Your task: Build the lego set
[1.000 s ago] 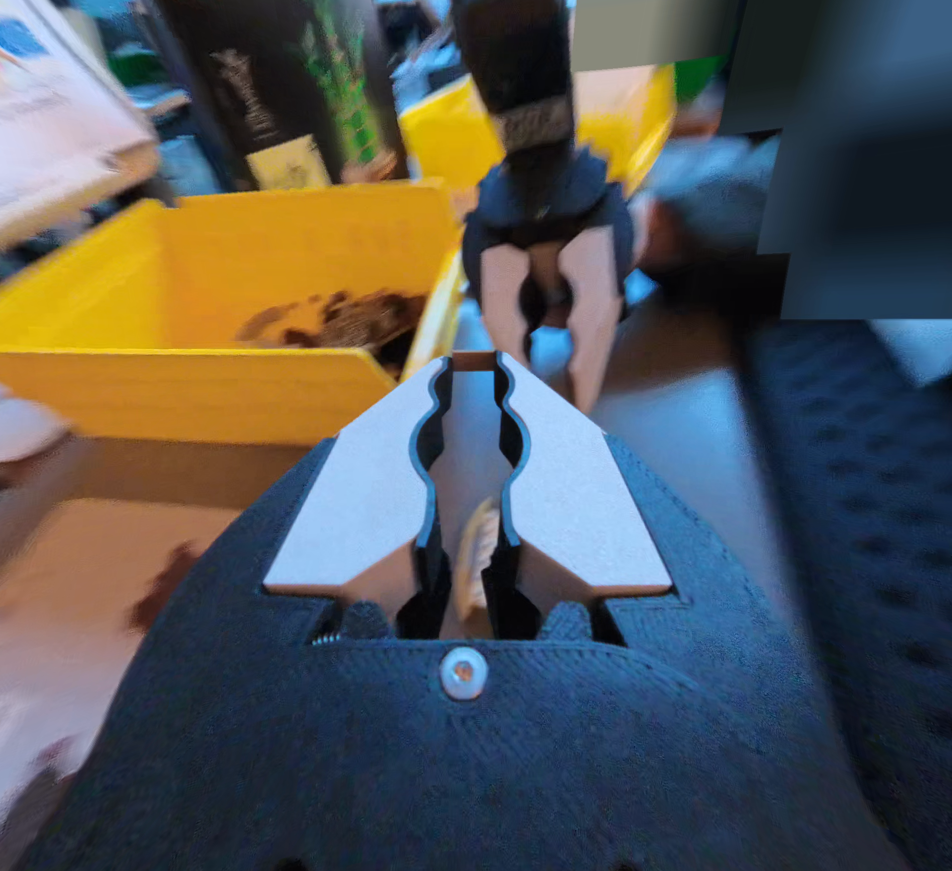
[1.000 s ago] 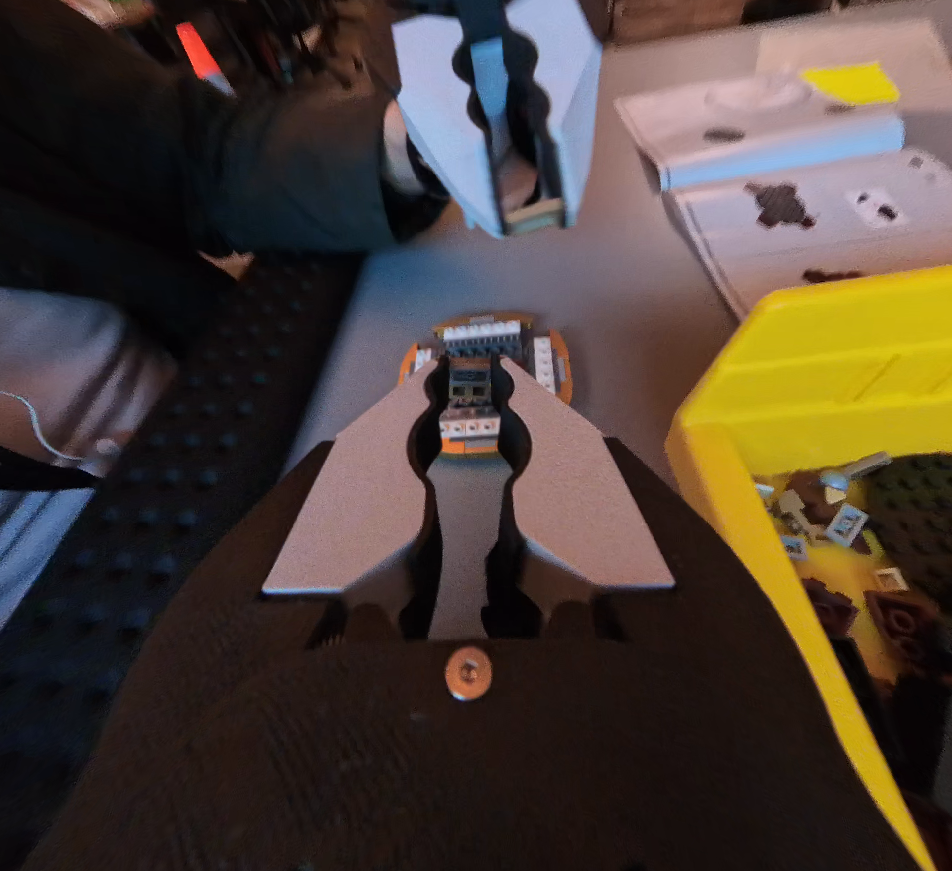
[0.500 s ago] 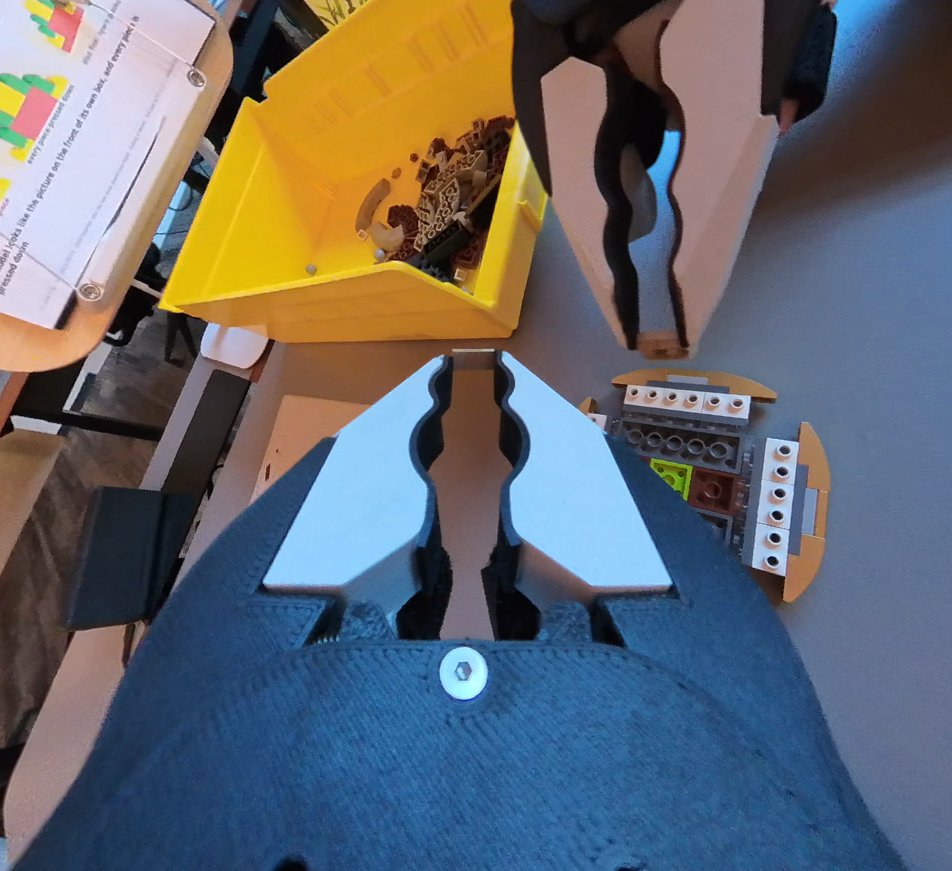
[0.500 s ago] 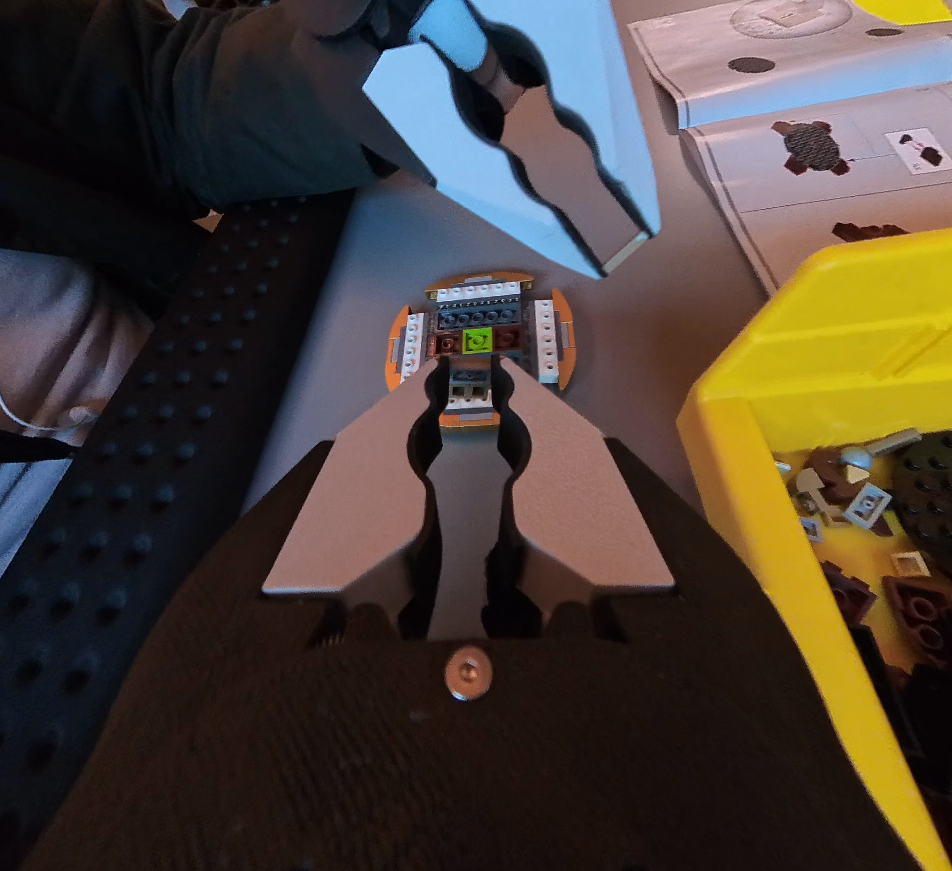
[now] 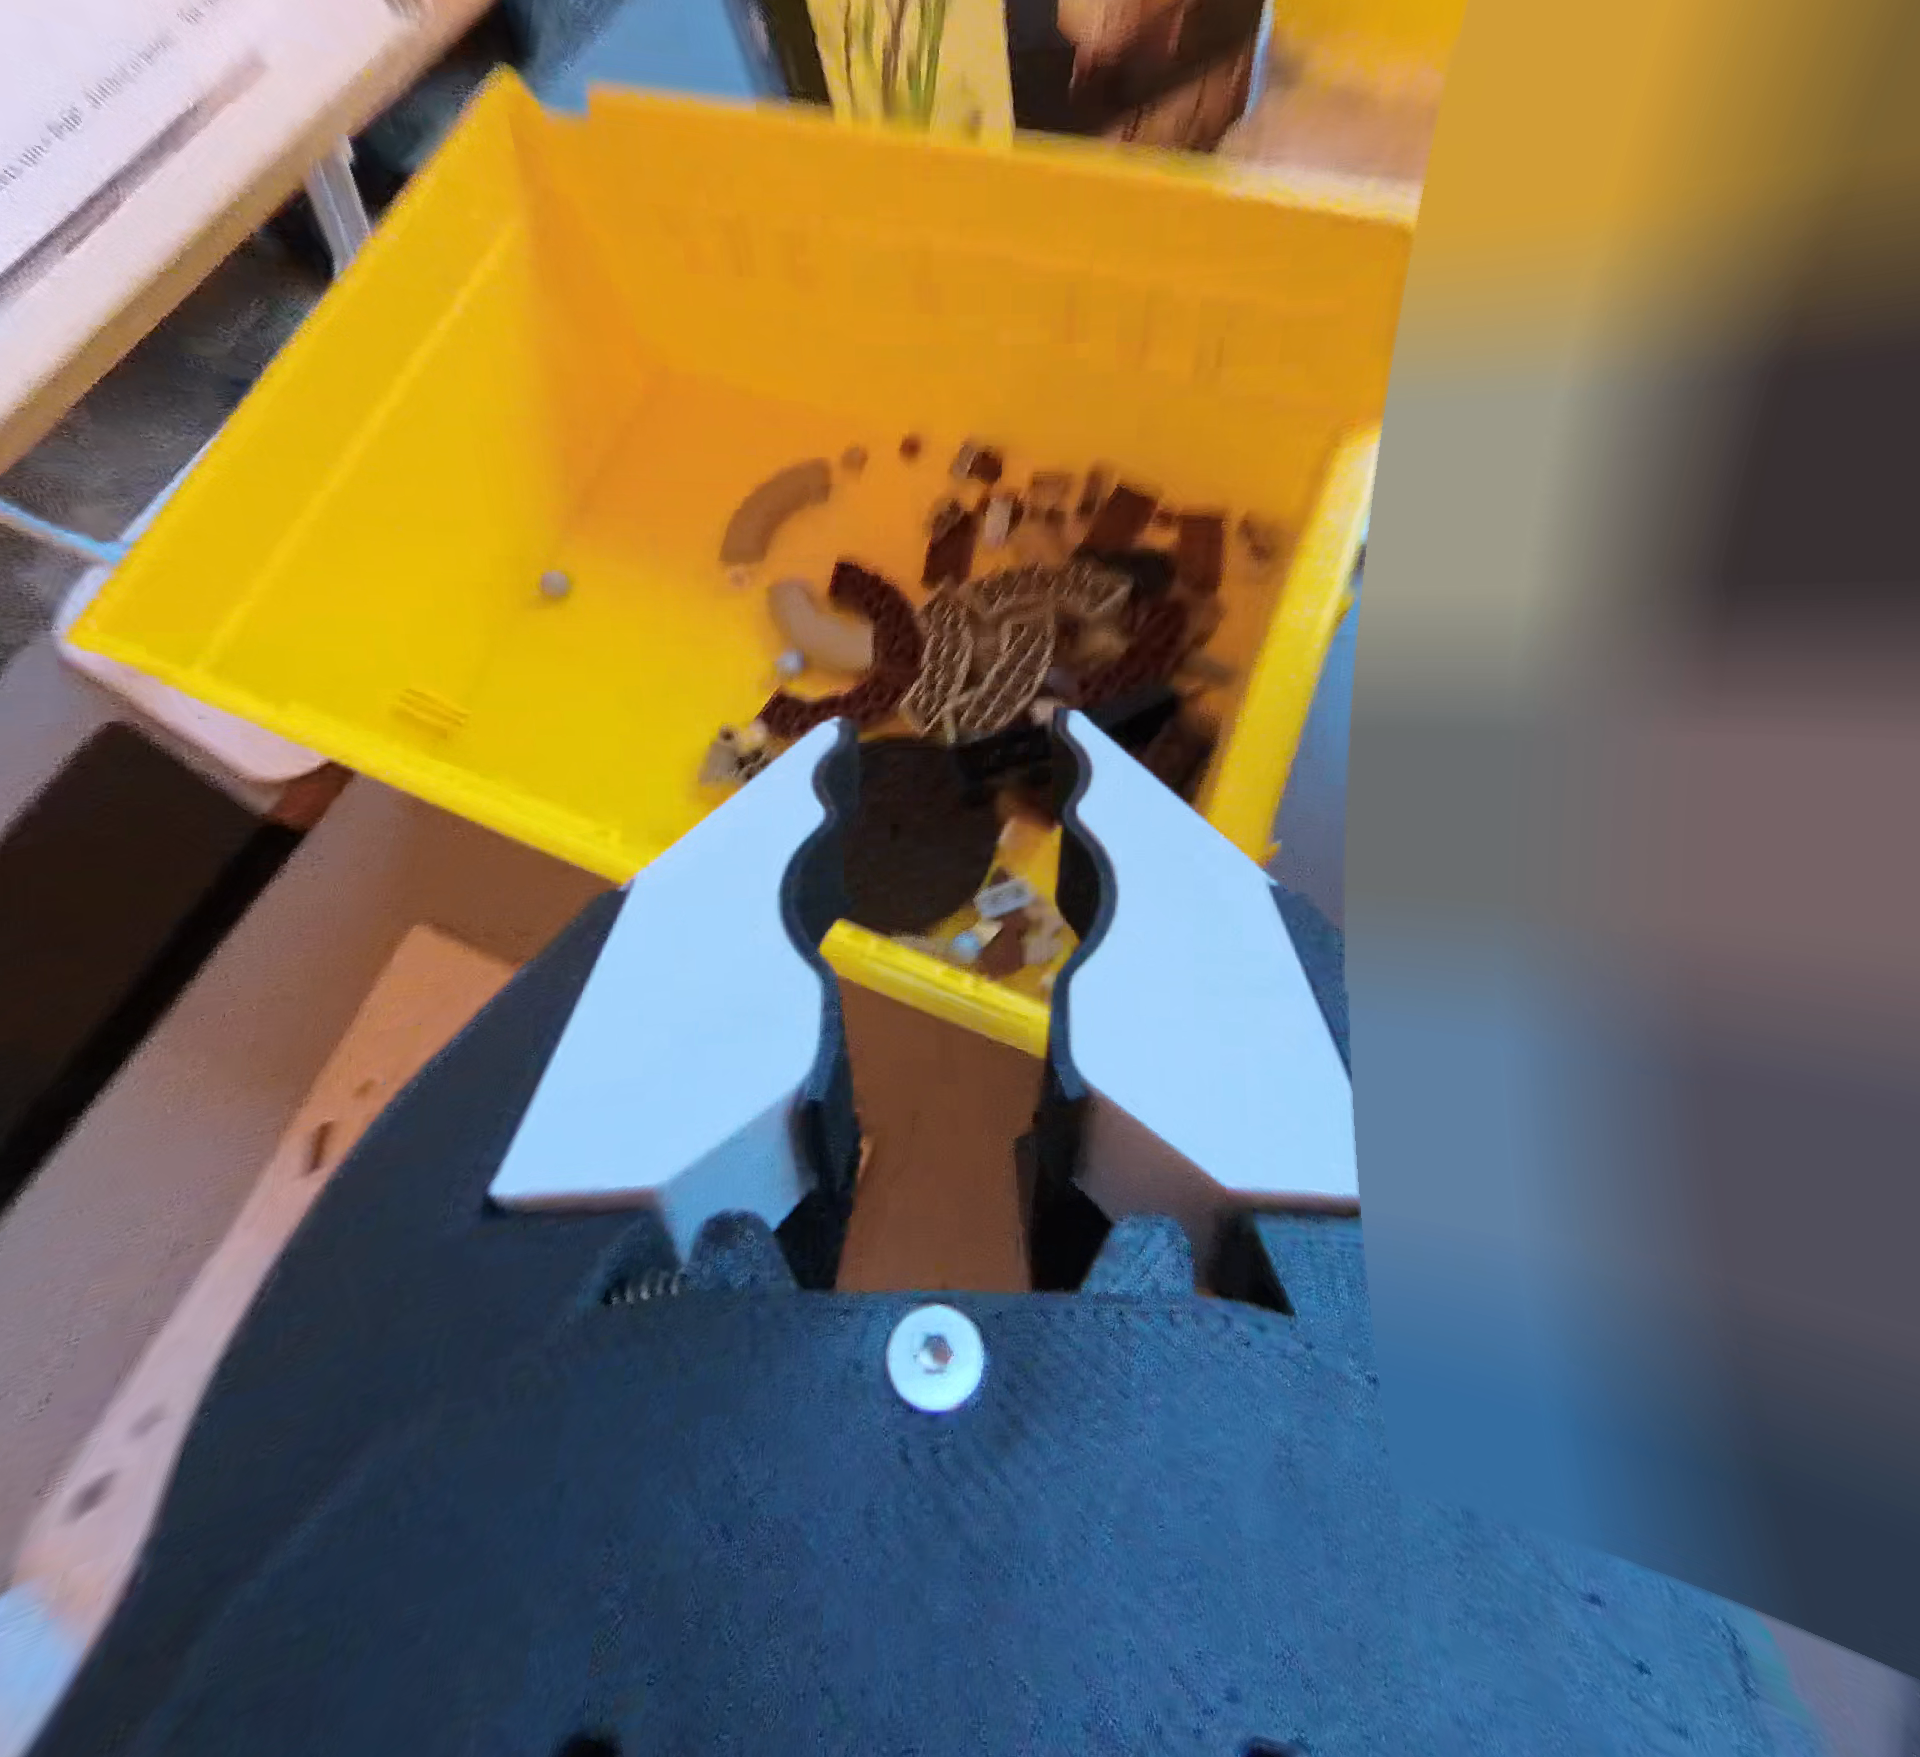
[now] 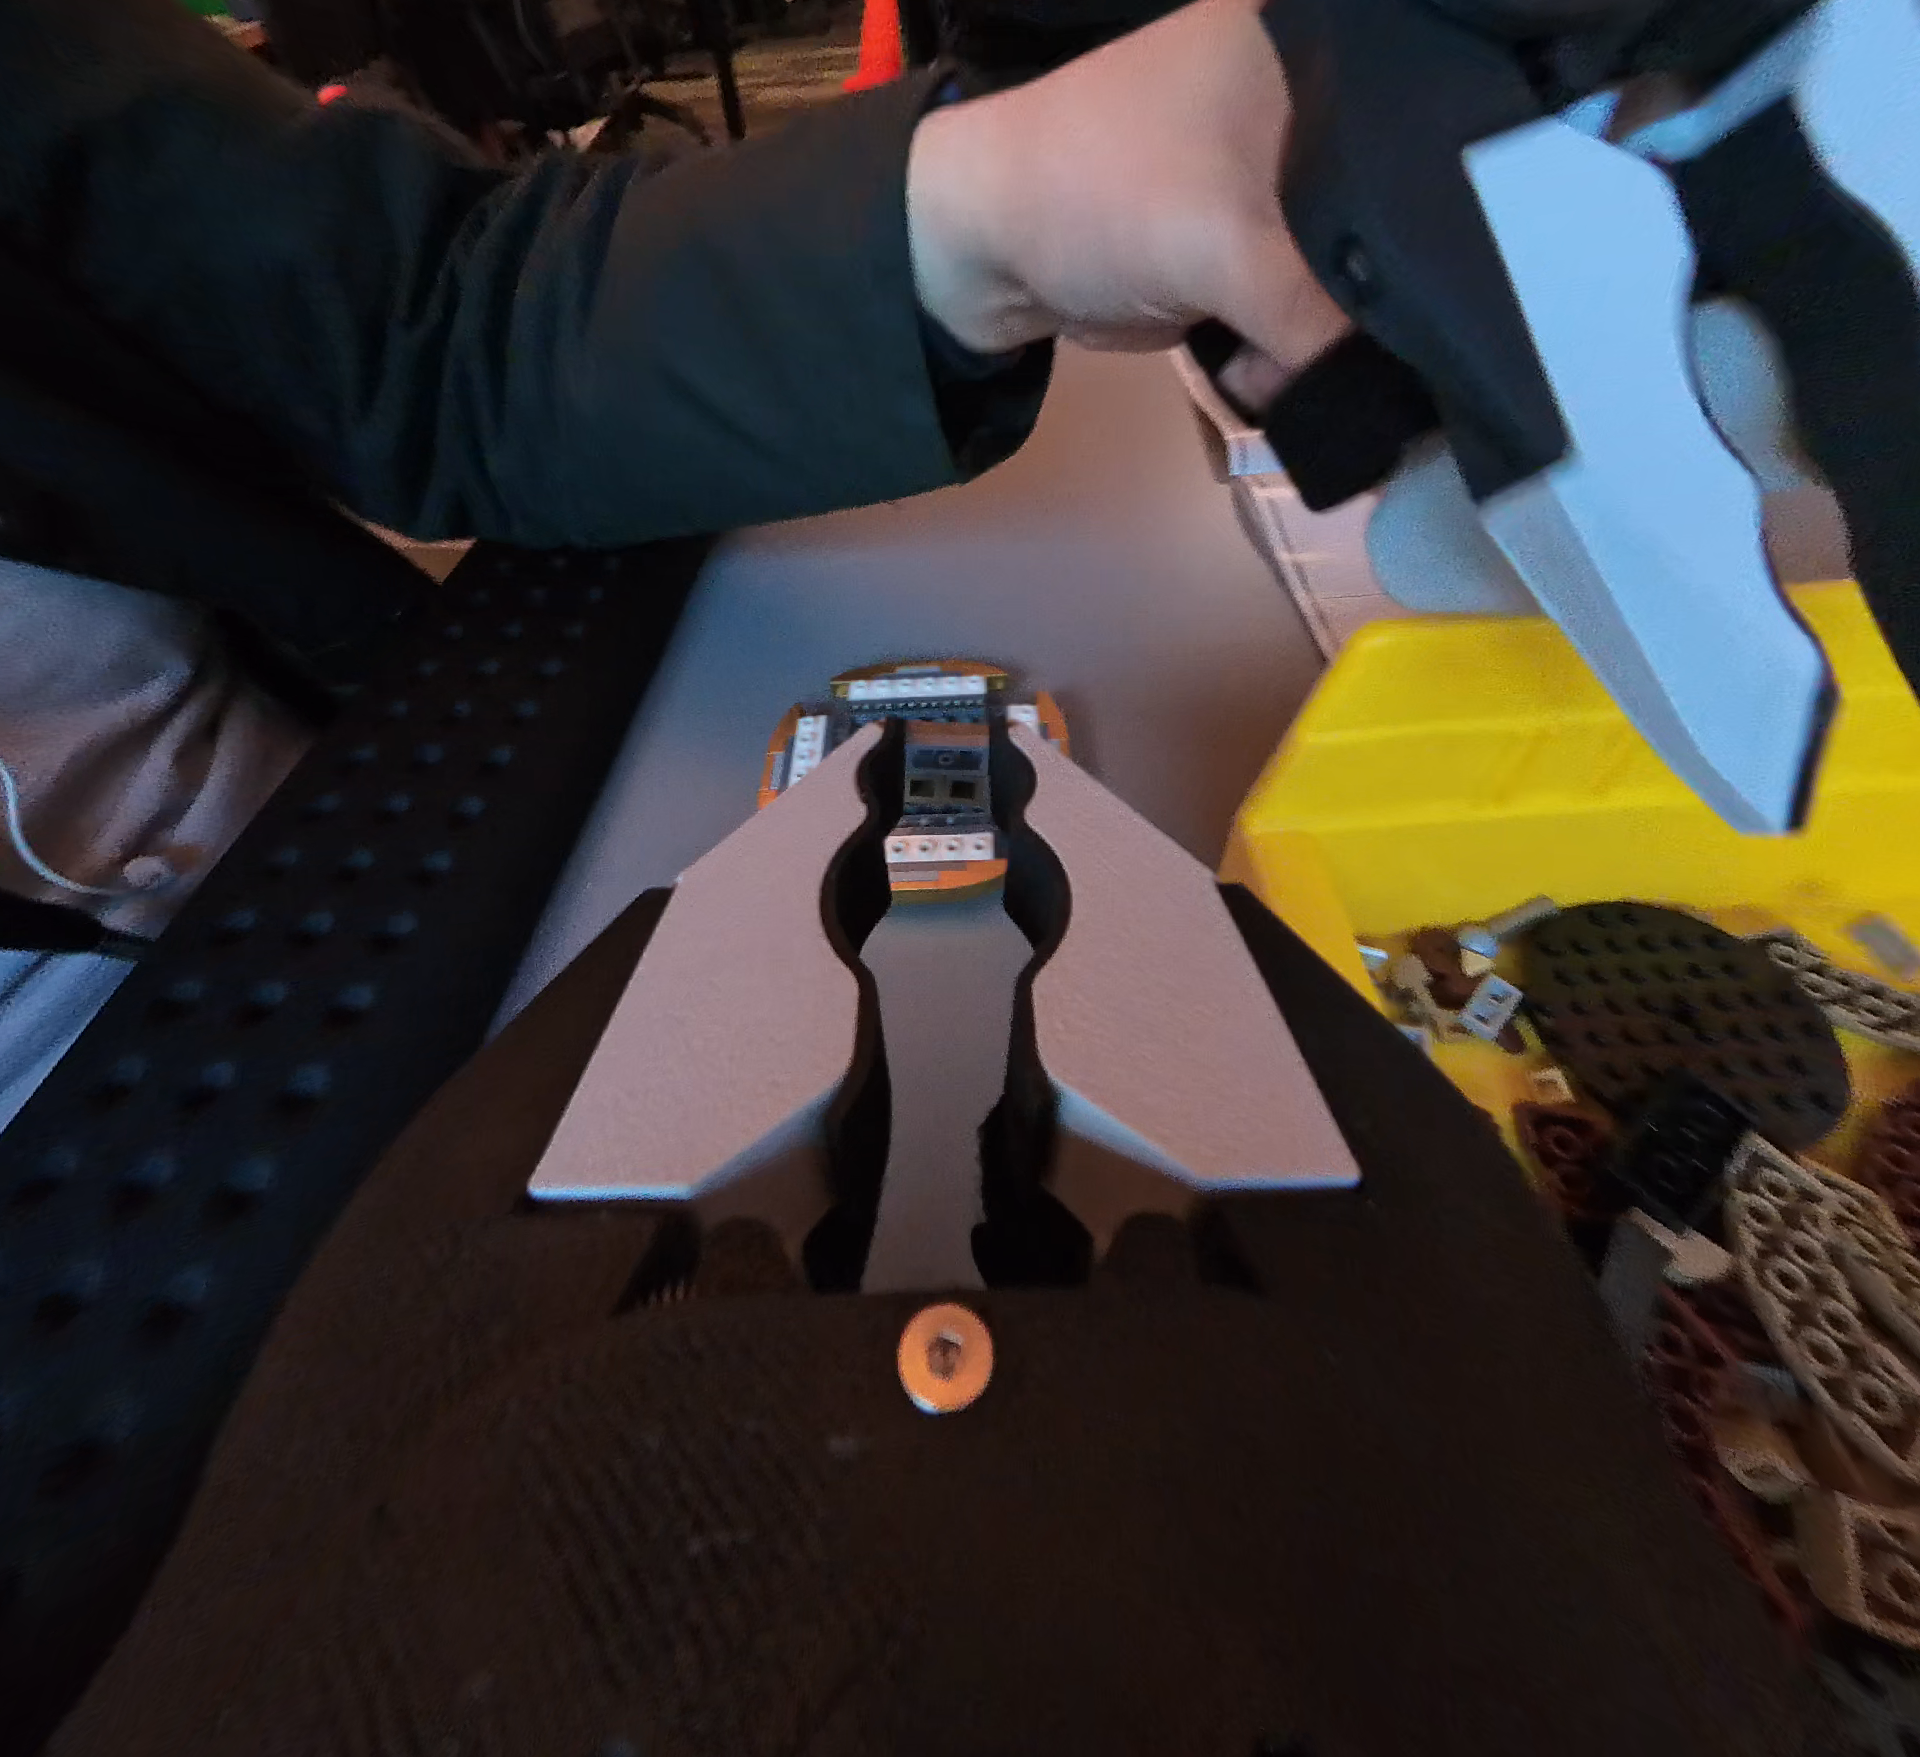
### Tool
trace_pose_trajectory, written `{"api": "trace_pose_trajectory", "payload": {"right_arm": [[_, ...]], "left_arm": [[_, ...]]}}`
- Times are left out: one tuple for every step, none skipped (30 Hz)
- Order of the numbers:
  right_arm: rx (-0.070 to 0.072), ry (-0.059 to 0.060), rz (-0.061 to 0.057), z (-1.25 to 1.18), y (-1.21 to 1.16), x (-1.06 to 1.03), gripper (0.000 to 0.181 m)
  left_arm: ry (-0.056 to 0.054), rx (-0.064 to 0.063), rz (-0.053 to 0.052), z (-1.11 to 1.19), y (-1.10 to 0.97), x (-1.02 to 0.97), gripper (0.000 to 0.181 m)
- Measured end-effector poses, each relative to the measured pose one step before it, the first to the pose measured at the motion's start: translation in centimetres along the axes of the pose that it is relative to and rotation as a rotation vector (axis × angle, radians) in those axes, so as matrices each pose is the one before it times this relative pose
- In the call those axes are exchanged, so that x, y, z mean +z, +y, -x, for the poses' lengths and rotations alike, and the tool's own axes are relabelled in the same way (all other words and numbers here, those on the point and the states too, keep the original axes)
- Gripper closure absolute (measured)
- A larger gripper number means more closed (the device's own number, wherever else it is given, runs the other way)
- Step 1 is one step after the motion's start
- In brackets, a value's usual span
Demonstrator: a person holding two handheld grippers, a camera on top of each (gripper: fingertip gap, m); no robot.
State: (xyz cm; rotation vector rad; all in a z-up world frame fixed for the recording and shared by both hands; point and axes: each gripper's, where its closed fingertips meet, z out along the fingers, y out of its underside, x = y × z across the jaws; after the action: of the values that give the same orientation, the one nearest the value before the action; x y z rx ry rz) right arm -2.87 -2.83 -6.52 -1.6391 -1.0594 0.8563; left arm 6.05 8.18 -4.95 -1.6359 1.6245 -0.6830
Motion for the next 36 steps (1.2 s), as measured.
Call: {"api": "trace_pose_trajectory", "payload": {"right_arm": [[0.0023,0.0198,-0.0164,-0.439,-0.184,-0.429,0.168],[-0.0007,0.0201,-0.0227,-0.433,-0.289,-0.392,0.167],[0.0016,0.0163,-0.0290,-0.379,-0.431,-0.344,0.168],[0.0058,0.0094,-0.0305,-0.271,-0.474,-0.304,0.168],[0.0074,0.0079,-0.0295,-0.226,-0.504,-0.274,0.168],[0.0029,0.0116,-0.0304,-0.228,-0.496,-0.268,0.168],[-0.0024,0.0142,-0.0299,-0.230,-0.500,-0.273,0.168],[-0.0035,0.0092,-0.0246,-0.143,-0.424,-0.241,0.168],[0.0002,0.0035,-0.0203,-0.053,-0.352,-0.157,0.168],[0.0050,-0.0009,-0.0207,-0.022,-0.302,-0.071,0.168],[0.0102,-0.0029,-0.0203,0.016,-0.247,0.032,0.168],[0.0138,-0.0032,-0.0201,0.018,-0.209,0.089,0.168],[0.0166,-0.0092,-0.0231,0.125,-0.265,0.115,0.168],[0.0179,-0.0216,-0.0283,0.313,-0.365,0.109,0.168],[0.0181,-0.0256,-0.0280,0.379,-0.383,0.112,0.168],[0.0144,-0.0214,-0.0239,0.326,-0.314,0.079,0.168],[0.0085,-0.0168,-0.0217,0.250,-0.289,0.075,0.168],[0.0063,-0.0116,-0.0148,0.156,-0.190,0.064,0.168],[0.0049,-0.0103,-0.0078,0.109,-0.086,0.076,0.168],[0.0022,-0.0075,-0.0035,0.071,-0.009,0.068,0.168],[-0.0013,-0.0067,0.0014,0.063,0.073,0.084,0.168],[0.0000,-0.0045,0.0052,0.053,0.138,0.116,0.168],[0.0002,-0.0041,0.0039,0.048,0.120,0.125,0.168],[0.0000,-0.0043,0.0048,0.067,0.138,0.143,0.168],[-0.0013,-0.0045,0.0081,0.078,0.182,0.168,0.168],[-0.0025,-0.0014,0.0092,0.047,0.188,0.156,0.168],[-0.0016,0.0018,-0.0004,0.004,0.023,0.091,0.168],[0.0005,0.0013,0.0026,-0.008,0.059,0.061,0.168],[0.0009,-0.0010,0.0049,0.023,0.094,0.067,0.168],[-0.0001,-0.0011,0.0054,0.029,0.122,0.067,0.168],[-0.0011,0.0004,0.0039,0.013,0.089,0.054,0.168],[-0.0001,0.0027,0.0020,-0.039,0.041,0.016,0.168],[0.0001,-0.0047,-0.0008,0.052,0.006,-0.003,0.168],[0.0019,-0.0037,-0.0019,0.056,-0.028,0.017,0.168],[0.0002,-0.0046,-0.0016,0.102,-0.053,0.046,0.168],[-0.0011,-0.0061,-0.0042,0.137,-0.112,0.029,0.168]], "left_arm": [[0.0385,-0.0496,-0.0918,-0.146,-1.016,-0.976,0.148],[0.0332,-0.0310,-0.1040,-0.103,-1.350,-1.282,0.146],[0.0248,-0.0197,-0.0921,-0.050,-1.406,-1.467,0.142],[0.0302,-0.0161,-0.0737,-0.227,-1.256,-1.552,0.140],[0.0461,-0.0222,-0.0725,-0.691,-1.202,-1.523,0.138],[0.0631,-0.0197,-0.0746,-1.149,-1.084,-1.391,0.138],[0.0508,-0.0177,-0.0626,-1.139,-0.754,-1.114,0.139],[0.0395,-0.0094,-0.0374,-1.030,-0.178,-0.818,0.139],[0.0344,-0.0064,-0.0115,-0.986,0.418,-0.512,0.141],[0.0319,-0.0082,0.0137,-0.969,0.955,-0.235,0.141],[0.0255,-0.0079,0.0281,-0.908,1.331,0.026,0.141],[0.0201,-0.0019,0.0348,-0.868,1.490,0.214,0.141],[0.0056,0.0118,0.0280,-0.687,1.363,0.308,0.144],[-0.0192,0.0248,0.0138,-0.331,1.025,0.255,0.145],[-0.0416,0.0277,-0.0020,0.028,0.561,0.115,0.146],[-0.0313,0.0210,-0.0155,-0.004,0.104,0.019,0.146],[0.0002,0.0111,-0.0152,-0.301,-0.111,0.054,0.147],[0.0122,0.0049,0.0016,-0.303,-0.029,0.122,0.148],[0.0043,0.0011,0.0242,-0.068,0.274,0.205,0.148],[-0.0046,-0.0009,0.0407,0.094,0.561,0.243,0.145],[0.0038,-0.0012,0.0257,-0.037,0.426,0.216,0.145],[0.0068,-0.0074,-0.0022,-0.125,0.108,0.141,0.145],[0.0062,-0.0131,-0.0160,-0.096,-0.099,0.052,0.148],[0.0026,-0.0144,-0.0167,-0.016,-0.157,0.006,0.152],[0.0034,-0.0113,-0.0110,0.014,-0.101,-0.033,0.156],[0.0121,-0.0039,0.0017,-0.092,0.065,-0.022,0.159],[0.0108,-0.0003,0.0046,-0.082,0.105,-0.014,0.161],[0.0061,0.0017,0.0072,-0.028,0.157,0.020,0.161],[0.0033,0.0031,0.0076,-0.010,0.172,0.048,0.161],[0.0016,0.0033,0.0020,-0.031,0.095,0.039,0.161],[0.0061,0.0037,0.0024,-0.101,0.080,0.045,0.163],[0.0079,0.0059,0.0029,-0.161,0.054,0.019,0.167],[-0.0021,0.0102,0.0017,-0.027,-0.014,-0.012,0.167],[0.0000,0.0133,0.0026,-0.062,-0.039,-0.038,0.167],[0.0007,0.0148,-0.0014,-0.081,-0.095,-0.077,0.167],[-0.0001,0.0193,-0.0120,-0.119,-0.217,-0.091,0.167]]}}
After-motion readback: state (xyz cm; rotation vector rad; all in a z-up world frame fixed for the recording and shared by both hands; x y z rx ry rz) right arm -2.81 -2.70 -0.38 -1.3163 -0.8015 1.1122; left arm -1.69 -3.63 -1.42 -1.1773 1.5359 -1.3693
